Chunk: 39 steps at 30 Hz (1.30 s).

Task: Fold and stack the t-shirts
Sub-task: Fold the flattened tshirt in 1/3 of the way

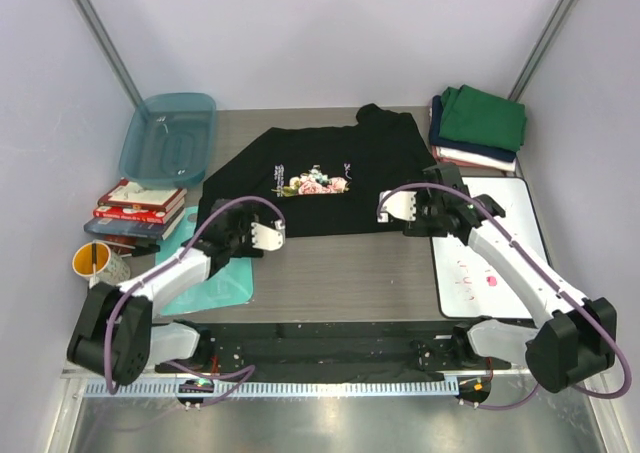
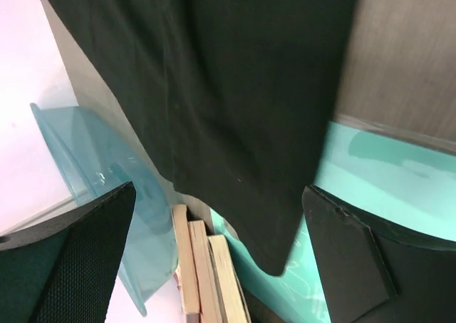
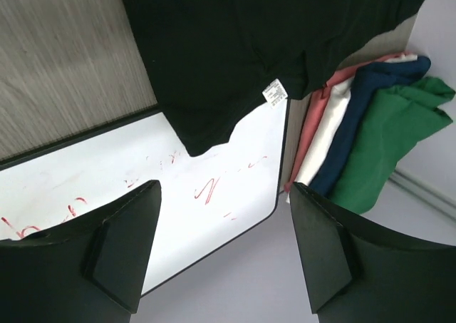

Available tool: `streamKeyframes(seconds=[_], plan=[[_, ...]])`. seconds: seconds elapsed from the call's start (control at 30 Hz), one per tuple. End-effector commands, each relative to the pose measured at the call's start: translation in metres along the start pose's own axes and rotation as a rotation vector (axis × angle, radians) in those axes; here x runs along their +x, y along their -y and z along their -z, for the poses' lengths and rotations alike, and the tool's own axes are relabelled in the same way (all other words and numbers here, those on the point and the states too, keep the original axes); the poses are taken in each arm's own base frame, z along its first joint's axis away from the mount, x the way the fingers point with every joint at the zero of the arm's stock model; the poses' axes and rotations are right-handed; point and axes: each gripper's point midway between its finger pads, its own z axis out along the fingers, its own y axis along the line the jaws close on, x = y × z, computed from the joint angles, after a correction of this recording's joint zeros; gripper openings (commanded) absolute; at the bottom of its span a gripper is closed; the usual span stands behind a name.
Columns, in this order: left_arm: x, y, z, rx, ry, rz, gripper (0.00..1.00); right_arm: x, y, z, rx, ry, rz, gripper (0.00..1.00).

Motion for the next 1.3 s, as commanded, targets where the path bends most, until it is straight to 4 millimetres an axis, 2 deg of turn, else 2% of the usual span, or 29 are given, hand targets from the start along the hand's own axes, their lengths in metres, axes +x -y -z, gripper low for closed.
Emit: streamKeyframes(seconds=[0.0, 0.13, 0.23, 0.33, 0.47, 0.53, 0.73, 0.97, 1.03, 1.27], plan=[[-0.003, -0.055, -0.002, -0.084, -0.003, 0.051, 1.0, -0.015, -0.016, -0.004, -0.116, 0.08, 0.088, 0.79], [0.004, -0.063, -0.008, -0.068, -0.044, 0.075, 1.0, -0.017, -0.029, -0.018, -0.21, 0.079, 0.087, 0.79], [0.007, -0.059, -0.008, -0.034, -0.056, 0.081, 1.0, -0.012, -0.041, -0.033, -0.273, 0.059, 0.098, 0.78], [0.015, -0.049, -0.001, 0.026, -0.056, 0.086, 1.0, -0.013, -0.046, -0.045, -0.315, 0.06, 0.101, 0.78], [0.018, -0.043, 0.013, 0.07, -0.032, 0.093, 1.0, -0.015, -0.043, -0.057, -0.332, 0.05, 0.09, 0.78], [0.02, -0.032, 0.013, 0.099, -0.037, 0.071, 1.0, -0.012, -0.045, -0.068, -0.339, 0.029, 0.086, 0.78], [0.027, -0.011, 0.007, 0.103, -0.043, 0.003, 1.0, -0.006, -0.023, -0.1, -0.255, -0.008, 0.061, 0.76], [0.034, 0.007, 0.002, 0.127, -0.056, -0.043, 1.0, 0.014, -0.002, -0.121, -0.217, -0.068, -0.004, 0.75], [0.037, 0.013, -0.001, 0.136, -0.067, -0.054, 1.0, 0.017, 0.004, -0.123, -0.204, -0.074, -0.021, 0.75], [0.059, 0.035, -0.001, 0.217, -0.11, -0.058, 1.0, 0.021, 0.001, -0.122, -0.207, -0.08, -0.018, 0.75]])
